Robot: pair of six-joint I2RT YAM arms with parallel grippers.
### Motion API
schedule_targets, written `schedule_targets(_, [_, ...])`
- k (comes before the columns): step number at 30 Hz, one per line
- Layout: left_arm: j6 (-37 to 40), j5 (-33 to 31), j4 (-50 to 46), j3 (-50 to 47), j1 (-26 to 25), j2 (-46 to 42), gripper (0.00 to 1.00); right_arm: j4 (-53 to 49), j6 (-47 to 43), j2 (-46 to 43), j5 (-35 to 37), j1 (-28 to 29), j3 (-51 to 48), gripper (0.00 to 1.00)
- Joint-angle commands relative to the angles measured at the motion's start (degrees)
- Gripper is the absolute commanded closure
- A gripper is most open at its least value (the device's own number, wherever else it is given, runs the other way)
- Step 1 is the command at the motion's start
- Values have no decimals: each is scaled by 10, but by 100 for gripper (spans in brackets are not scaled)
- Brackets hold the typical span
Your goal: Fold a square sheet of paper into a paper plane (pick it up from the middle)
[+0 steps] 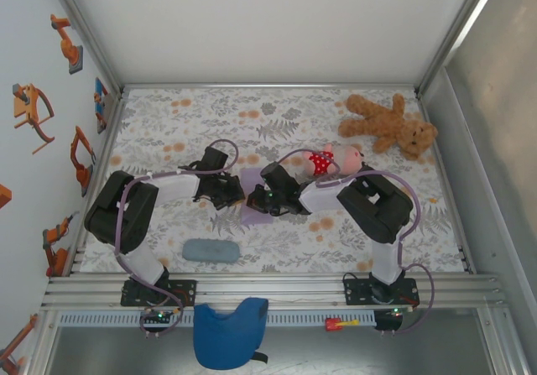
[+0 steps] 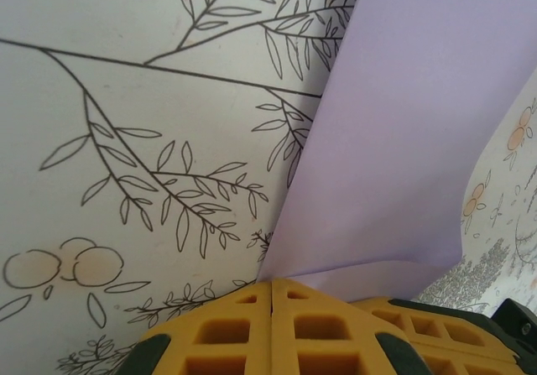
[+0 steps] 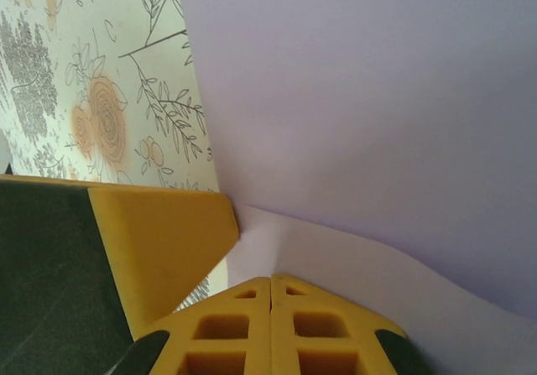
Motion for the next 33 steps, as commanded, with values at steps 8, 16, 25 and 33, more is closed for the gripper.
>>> schedule_targets(8, [11, -29, -39, 6, -5, 21, 100, -50, -67, -42, 19, -19, 3, 100])
schedule_targets(16, [12, -26, -40, 11, -4, 21, 100, -55, -63, -21, 42, -25, -13, 100])
schedule_targets(25, [20, -19, -50, 31, -4, 2, 100, -42, -38, -2, 65, -26, -64, 100])
schedule_targets(33, [-5, -11, -43, 8, -25, -90, 92, -39, -27, 2, 71, -26, -86, 100])
